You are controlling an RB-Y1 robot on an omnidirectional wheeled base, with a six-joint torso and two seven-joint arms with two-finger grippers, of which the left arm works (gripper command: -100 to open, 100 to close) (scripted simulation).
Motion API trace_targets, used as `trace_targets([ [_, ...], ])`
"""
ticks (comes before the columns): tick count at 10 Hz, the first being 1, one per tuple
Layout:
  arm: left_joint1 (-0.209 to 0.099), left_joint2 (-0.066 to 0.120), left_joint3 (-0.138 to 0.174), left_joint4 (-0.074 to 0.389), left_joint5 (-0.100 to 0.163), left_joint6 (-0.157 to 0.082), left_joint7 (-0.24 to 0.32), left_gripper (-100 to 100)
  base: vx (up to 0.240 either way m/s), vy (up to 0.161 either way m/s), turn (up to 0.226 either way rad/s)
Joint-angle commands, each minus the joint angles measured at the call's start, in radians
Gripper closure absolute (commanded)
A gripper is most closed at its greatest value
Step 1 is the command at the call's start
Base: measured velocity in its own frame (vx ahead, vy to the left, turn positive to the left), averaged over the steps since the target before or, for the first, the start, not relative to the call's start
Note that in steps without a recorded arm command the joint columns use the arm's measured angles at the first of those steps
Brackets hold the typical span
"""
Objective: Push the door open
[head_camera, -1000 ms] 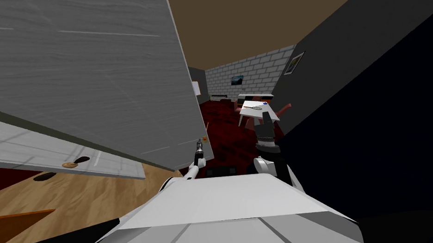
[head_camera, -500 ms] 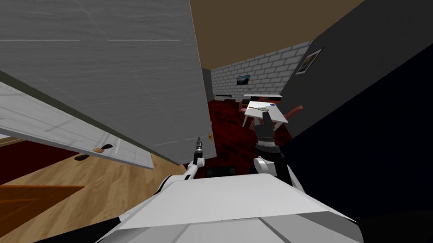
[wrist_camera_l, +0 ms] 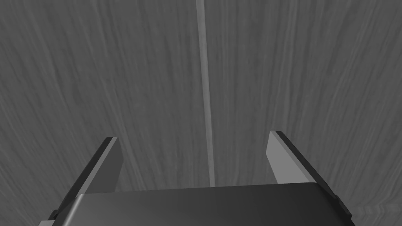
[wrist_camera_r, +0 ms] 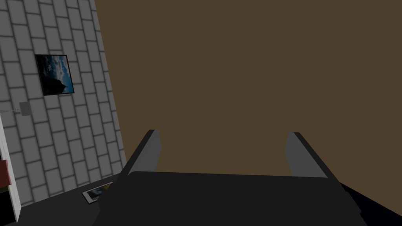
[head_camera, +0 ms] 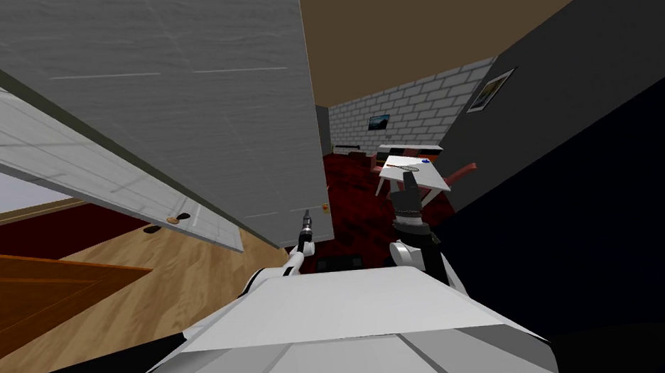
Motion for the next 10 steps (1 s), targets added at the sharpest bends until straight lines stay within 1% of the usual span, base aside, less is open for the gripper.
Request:
trace_targets([
  [1,-0.016,-0.003,0.007,0.029,-0.014,-0.015,0.011,-100,-0.018,-0.007,0.072],
  [2,-0.026,-0.013,0.018,0.044,-0.042,-0.018,0.026,-100,-0.057,-0.035,0.164],
  [3,-0.026,-0.013,0.018,0.044,-0.042,-0.018,0.026,-100,-0.053,-0.042,0.084],
  [4,-0.026,-0.013,0.018,0.044,-0.042,-0.018,0.026,-100,-0.023,-0.022,-0.01],
  [5,-0.03,-0.019,0.023,0.051,-0.054,-0.019,0.033,-100,-0.027,-0.023,0.044],
  [6,-0.039,-0.033,0.032,0.063,-0.078,-0.021,0.045,-100,-0.064,-0.096,0.156],
  [7,-0.045,-0.043,0.038,0.072,-0.093,-0.022,0.054,-100,-0.083,-0.133,0.122],
  [8,-0.02,-0.043,0.038,-0.017,-0.093,-0.018,0.054,-100,-0.078,-0.099,0.034],
  [9,-0.018,-0.043,0.038,-0.047,-0.093,-0.006,0.054,-100,-0.048,-0.045,-0.012],
  [10,-0.045,-0.043,0.038,-0.02,-0.093,-0.022,0.054,-100,-0.017,-0.005,-0.007],
])
